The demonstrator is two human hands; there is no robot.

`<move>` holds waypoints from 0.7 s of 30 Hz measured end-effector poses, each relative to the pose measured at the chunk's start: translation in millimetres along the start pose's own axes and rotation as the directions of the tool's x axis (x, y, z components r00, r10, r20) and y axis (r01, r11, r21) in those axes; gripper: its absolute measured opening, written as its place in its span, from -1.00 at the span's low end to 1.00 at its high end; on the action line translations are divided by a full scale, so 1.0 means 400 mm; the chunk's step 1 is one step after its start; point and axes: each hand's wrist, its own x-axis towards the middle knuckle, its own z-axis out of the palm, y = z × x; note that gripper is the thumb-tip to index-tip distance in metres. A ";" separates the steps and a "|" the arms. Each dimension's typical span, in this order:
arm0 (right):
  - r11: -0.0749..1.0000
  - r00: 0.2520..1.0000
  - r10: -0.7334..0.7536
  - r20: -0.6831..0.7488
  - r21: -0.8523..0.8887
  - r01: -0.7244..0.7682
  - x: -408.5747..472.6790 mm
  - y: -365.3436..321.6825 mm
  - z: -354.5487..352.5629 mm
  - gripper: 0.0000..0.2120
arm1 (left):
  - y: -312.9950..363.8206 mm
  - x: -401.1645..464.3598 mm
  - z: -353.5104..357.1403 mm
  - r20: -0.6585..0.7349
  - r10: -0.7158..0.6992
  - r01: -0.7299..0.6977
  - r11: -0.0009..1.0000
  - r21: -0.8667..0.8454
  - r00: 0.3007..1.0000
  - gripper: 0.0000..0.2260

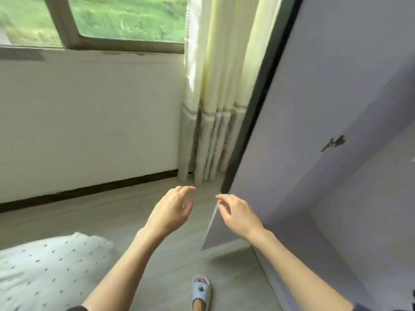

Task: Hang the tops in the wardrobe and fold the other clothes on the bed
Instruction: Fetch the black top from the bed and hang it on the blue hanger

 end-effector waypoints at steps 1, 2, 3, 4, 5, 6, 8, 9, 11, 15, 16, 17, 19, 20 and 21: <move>0.999 0.998 -0.046 0.041 0.000 0.046 0.041 -0.045 0.028 -0.68 | -0.049 -0.010 -0.033 -0.031 -0.059 0.059 0.998 -0.007 0.998 -0.69; 0.996 0.994 -0.084 0.067 0.006 0.084 0.078 -0.086 0.049 -0.69 | -0.090 -0.015 -0.061 -0.057 -0.115 0.114 0.993 -0.013 0.992 -0.69; 0.991 0.986 -0.134 0.099 0.016 0.133 0.130 -0.137 0.083 -0.69 | -0.144 -0.024 -0.095 -0.093 -0.186 0.183 0.983 -0.033 0.978 -0.70; 0.986 0.979 -0.165 0.121 0.034 0.163 0.175 -0.176 0.108 -0.70 | -0.186 -0.028 -0.121 -0.124 -0.242 0.237 0.970 -0.053 0.962 -0.70; 0.978 0.967 -0.208 0.147 0.047 0.203 0.230 -0.222 0.135 -0.70 | -0.236 -0.030 -0.148 -0.160 -0.308 0.300 0.951 -0.071 0.938 -0.71; 0.969 0.954 -0.244 0.171 0.066 0.236 0.283 -0.268 0.154 -0.70 | -0.279 -0.030 -0.173 -0.197 -0.365 0.356 0.931 -0.083 0.910 -0.71; 0.946 0.922 -0.322 0.215 0.108 0.305 0.396 -0.361 0.195 -0.71 | -0.361 -0.025 -0.223 -0.276 -0.487 0.469 0.873 -0.132 0.829 -0.72; 0.936 0.911 -0.348 0.222 0.127 0.327 0.435 -0.396 0.210 -0.71 | -0.385 -0.022 -0.243 -0.300 -0.527 0.505 0.849 -0.156 0.795 -0.72; 0.915 0.882 -0.398 0.253 0.174 0.363 0.512 -0.480 0.235 -0.71 | -0.431 -0.006 -0.284 -0.354 -0.601 0.559 0.798 -0.225 0.717 -0.73; 0.843 0.757 -0.537 0.372 0.222 0.490 0.631 -0.645 0.311 -0.70 | -0.514 0.021 -0.346 -0.461 -0.726 0.625 0.681 -0.382 0.510 -0.73; 0.831 0.747 -0.557 0.363 0.243 0.501 0.638 -0.658 0.311 -0.70 | -0.519 0.027 -0.352 -0.466 -0.733 0.620 0.674 -0.402 0.495 -0.73; 0.814 0.719 -0.581 0.381 0.262 0.518 0.663 -0.694 0.329 -0.70 | -0.542 0.027 -0.363 -0.471 -0.755 0.630 0.648 -0.429 0.456 -0.74; 0.778 0.643 -0.624 0.444 0.275 0.565 0.707 -0.756 0.367 -0.70 | -0.590 0.022 -0.376 -0.470 -0.804 0.659 0.579 -0.481 0.363 -0.74; 0.759 0.599 -0.639 0.482 0.272 0.591 0.731 -0.789 0.386 -0.70 | -0.617 0.017 -0.380 -0.470 -0.829 0.668 0.536 -0.517 0.302 -0.74; 0.741 0.550 -0.649 0.526 0.274 0.613 0.761 -0.834 0.418 -0.70 | -0.652 0.009 -0.387 -0.463 -0.857 0.672 0.482 -0.562 0.227 -0.74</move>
